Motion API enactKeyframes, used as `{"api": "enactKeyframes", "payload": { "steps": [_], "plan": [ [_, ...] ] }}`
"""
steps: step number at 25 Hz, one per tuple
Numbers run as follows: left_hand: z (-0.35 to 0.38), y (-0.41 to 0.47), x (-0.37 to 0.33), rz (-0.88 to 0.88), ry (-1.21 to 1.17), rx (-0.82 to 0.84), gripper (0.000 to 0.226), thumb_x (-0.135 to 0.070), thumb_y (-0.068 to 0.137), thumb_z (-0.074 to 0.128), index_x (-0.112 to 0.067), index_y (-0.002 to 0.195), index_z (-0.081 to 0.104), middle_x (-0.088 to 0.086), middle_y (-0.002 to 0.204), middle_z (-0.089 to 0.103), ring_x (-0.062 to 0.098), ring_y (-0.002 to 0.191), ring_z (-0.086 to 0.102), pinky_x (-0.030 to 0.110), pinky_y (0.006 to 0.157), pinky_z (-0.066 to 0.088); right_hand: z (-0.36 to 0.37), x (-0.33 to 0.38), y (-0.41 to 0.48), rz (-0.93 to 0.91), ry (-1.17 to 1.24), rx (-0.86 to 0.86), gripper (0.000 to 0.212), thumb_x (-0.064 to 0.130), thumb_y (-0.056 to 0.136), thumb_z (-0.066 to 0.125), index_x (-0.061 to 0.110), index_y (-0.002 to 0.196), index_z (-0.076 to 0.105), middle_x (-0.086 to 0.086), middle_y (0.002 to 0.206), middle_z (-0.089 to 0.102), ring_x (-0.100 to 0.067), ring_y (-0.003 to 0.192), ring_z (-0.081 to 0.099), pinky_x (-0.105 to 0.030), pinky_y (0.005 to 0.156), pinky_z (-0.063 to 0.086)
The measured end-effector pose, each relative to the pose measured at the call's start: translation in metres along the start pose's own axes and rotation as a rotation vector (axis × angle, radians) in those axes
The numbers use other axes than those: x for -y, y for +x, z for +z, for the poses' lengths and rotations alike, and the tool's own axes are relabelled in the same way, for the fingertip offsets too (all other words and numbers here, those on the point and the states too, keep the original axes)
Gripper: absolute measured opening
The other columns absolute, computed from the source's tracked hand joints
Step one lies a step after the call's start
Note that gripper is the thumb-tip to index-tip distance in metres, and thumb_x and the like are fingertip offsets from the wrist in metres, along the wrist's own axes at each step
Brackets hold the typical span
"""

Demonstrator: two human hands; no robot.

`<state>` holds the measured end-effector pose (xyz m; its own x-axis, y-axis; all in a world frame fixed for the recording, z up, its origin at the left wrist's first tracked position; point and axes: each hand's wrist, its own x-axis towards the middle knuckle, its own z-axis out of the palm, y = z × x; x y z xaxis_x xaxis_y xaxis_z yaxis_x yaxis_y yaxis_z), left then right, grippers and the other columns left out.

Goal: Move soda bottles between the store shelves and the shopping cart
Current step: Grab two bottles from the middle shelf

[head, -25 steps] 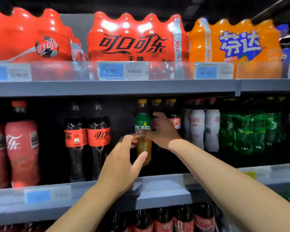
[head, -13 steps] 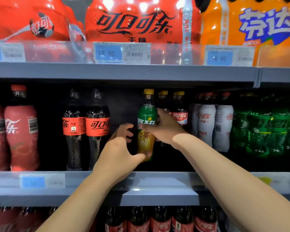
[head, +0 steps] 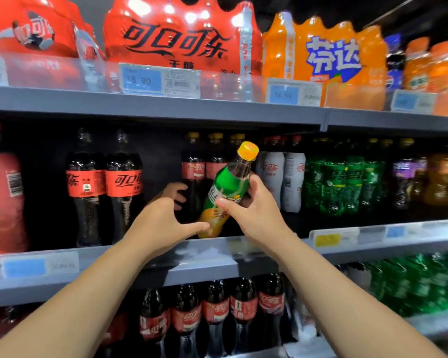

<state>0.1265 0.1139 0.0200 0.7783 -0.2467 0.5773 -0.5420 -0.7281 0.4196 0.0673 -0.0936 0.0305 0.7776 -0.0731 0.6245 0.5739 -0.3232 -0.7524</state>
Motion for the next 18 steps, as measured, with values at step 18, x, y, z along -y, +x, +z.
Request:
{"api": "enactKeyframes", "payload": {
  "steps": [18],
  "plan": [
    [0.097,0.012,-0.184,0.465,-0.24,-0.019,0.061,-0.062,0.078,0.064,-0.038,0.131,0.047,-0.027,0.114,0.058,-0.007,0.11,0.057,0.01,0.091,0.042,-0.264,-0.026,-0.046,-0.126,-0.167,-0.314,0.063,0.022,0.078,0.087,0.044,0.118,0.044,0.009,0.128,0.059,-0.005,0.114,0.063,-0.031,0.1,0.053]
  ]
}}
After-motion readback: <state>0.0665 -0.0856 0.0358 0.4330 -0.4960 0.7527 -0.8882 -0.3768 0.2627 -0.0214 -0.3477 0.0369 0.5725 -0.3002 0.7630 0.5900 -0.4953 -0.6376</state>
